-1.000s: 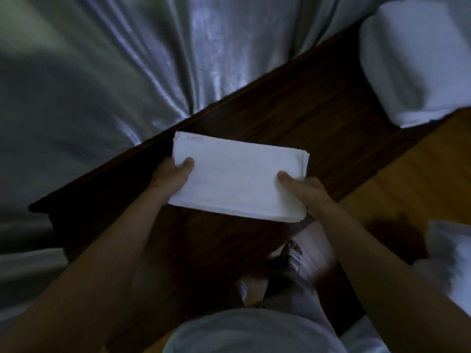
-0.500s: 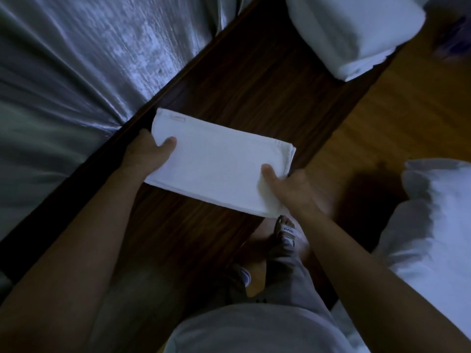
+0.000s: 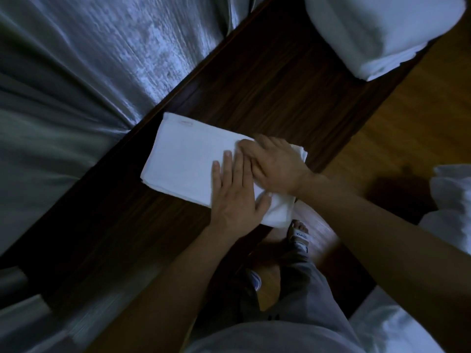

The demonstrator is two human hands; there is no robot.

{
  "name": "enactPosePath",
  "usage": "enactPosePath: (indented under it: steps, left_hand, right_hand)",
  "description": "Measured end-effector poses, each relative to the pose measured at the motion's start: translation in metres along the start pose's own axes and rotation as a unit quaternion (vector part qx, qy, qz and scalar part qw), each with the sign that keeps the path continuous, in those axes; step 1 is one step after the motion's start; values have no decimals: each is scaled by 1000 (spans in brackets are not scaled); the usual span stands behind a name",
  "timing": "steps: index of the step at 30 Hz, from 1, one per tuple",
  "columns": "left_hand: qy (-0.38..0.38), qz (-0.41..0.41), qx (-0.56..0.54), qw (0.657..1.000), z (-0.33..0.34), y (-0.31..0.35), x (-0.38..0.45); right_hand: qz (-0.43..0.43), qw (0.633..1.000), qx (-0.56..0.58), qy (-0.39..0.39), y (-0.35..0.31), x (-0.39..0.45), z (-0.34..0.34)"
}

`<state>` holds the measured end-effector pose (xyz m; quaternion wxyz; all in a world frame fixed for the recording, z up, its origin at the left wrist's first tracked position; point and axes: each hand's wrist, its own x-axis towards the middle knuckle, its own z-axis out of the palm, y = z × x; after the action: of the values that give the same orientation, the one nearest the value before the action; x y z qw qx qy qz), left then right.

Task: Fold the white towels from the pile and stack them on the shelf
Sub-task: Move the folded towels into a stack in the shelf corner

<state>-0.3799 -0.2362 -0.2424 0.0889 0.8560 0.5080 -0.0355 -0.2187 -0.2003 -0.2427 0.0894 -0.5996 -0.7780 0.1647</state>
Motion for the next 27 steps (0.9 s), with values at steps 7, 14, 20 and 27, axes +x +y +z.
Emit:
enactPosePath:
  steps: [7, 14, 20, 27]
  left_hand:
    - [-33, -10, 19, 999, 4, 6, 3]
    - [-84, -81, -3, 993, -8, 31, 16]
    - [-62, -81, 46, 994, 5, 67, 27]
    - [-115, -86, 33, 989, -2, 63, 32]
  right_hand:
    - [75, 954, 212, -199, 30, 33, -45]
    - [127, 882, 403, -209, 80, 12, -47]
    - [223, 797, 561, 8, 68, -35, -10]
    - [318, 702, 625, 126, 53, -67, -7]
